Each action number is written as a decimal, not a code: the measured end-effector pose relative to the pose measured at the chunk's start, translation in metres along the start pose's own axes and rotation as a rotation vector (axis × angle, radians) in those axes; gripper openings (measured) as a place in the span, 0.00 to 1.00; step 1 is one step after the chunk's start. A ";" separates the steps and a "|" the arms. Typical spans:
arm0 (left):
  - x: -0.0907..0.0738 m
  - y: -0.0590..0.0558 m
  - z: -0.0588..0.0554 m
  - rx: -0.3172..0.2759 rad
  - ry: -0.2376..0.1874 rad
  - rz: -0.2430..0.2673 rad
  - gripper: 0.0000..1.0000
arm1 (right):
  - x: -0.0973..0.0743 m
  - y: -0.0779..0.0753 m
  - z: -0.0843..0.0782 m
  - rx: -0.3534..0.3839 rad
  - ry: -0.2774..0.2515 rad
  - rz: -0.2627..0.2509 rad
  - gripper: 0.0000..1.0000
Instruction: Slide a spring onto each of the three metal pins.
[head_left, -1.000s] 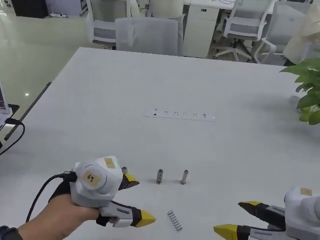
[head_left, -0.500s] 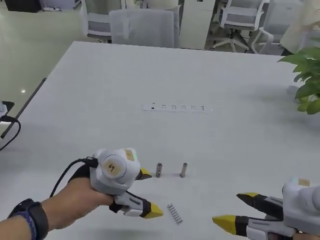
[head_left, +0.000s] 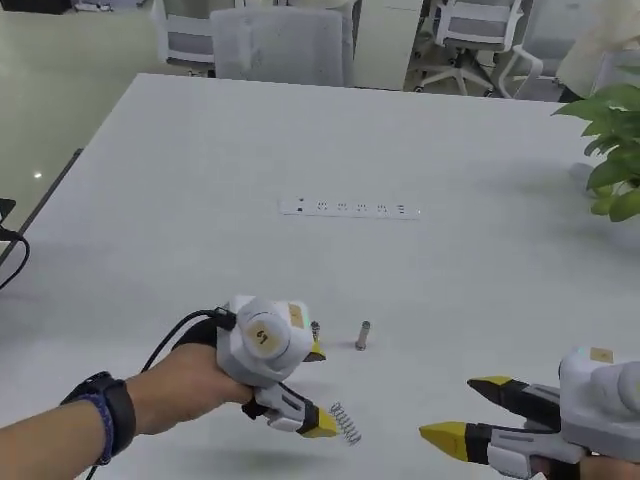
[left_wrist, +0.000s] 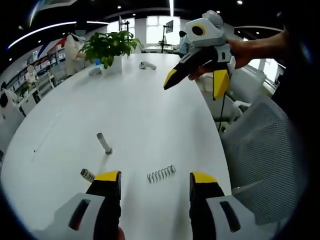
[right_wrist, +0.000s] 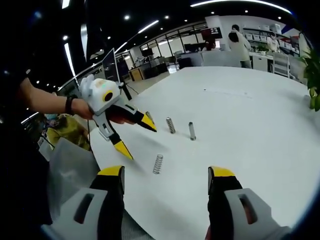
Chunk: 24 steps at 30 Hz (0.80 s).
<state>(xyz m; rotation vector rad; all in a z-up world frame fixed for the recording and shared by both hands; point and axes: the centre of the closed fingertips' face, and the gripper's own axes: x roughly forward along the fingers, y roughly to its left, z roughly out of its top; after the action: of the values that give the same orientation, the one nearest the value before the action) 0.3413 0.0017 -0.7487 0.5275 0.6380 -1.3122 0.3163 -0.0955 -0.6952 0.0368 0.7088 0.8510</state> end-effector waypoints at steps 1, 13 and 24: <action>0.002 -0.001 0.000 0.005 0.004 -0.006 0.49 | 0.000 0.000 0.000 0.000 0.000 0.001 0.66; 0.031 -0.013 -0.013 0.072 0.065 -0.077 0.42 | 0.004 0.004 -0.001 0.008 0.006 0.023 0.65; 0.043 -0.020 -0.023 0.075 0.100 -0.132 0.35 | -0.002 0.003 -0.005 0.014 0.015 0.021 0.65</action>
<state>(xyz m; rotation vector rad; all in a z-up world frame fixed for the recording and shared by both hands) 0.3246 -0.0165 -0.7952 0.6239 0.7181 -1.4448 0.3106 -0.0965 -0.6972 0.0503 0.7298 0.8676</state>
